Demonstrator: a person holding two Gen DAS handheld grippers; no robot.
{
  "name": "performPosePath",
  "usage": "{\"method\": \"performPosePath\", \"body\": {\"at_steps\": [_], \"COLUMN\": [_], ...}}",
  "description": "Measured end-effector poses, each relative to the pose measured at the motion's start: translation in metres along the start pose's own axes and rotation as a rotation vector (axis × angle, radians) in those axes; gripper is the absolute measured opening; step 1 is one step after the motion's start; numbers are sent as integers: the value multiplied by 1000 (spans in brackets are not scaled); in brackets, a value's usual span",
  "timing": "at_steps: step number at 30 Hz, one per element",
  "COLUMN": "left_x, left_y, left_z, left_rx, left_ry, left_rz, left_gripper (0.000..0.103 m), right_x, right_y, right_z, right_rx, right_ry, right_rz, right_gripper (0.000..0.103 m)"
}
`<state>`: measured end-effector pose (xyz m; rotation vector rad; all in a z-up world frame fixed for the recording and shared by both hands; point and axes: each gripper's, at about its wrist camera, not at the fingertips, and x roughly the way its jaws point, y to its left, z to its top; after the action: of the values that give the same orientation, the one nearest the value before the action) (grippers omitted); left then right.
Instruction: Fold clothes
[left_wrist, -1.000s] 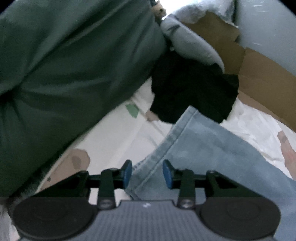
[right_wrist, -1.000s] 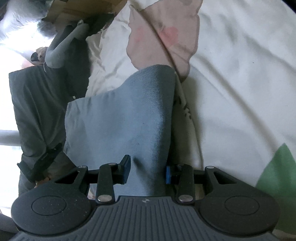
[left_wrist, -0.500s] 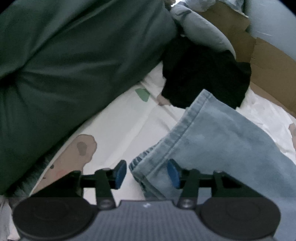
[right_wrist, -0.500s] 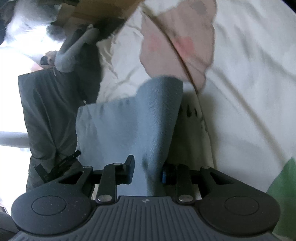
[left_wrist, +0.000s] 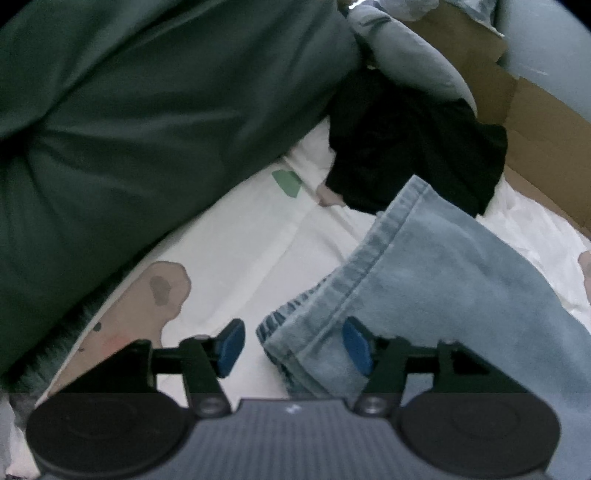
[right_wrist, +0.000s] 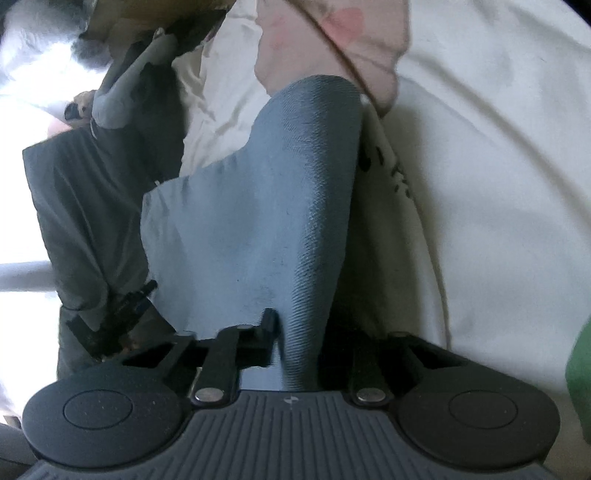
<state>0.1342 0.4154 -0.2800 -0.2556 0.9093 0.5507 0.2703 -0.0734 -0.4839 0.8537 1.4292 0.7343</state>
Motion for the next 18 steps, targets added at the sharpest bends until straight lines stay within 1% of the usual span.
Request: {"method": "performPosePath", "body": {"at_steps": [1,3,5,6,7,9,12,18], "left_x": [-2,-6,-13,-17,-23,-36,-37,-40], "left_y": [-1,-3,-7,-8,-11,-20,-30,-45], "left_z": [1,2,4,5,7,11,17,23], "left_rx": [3,3,2,2,7,35,62,50], "left_ry": [-1,-11,-46,-64,-101,-179,-174,-180], "left_rz": [2,3,-4,-8,1,26,-15,-73], "left_gripper": [61,60,60,57,53,54,54,54], "right_x": [-2,-8,-14,-17,-22,-28,-35,-50], "right_y": [2,11,21,28,31,36,39,49], "right_z": [0,2,3,4,5,11,20,34], "right_rx": [-13,-42,-69,-88,-99,-97,-89,-133], "right_ry": [4,4,1,-3,-8,-19,-36,-49], "right_rz": [0,9,19,19,18,17,27,9], "right_gripper": [6,6,5,5,5,5,5,5]}}
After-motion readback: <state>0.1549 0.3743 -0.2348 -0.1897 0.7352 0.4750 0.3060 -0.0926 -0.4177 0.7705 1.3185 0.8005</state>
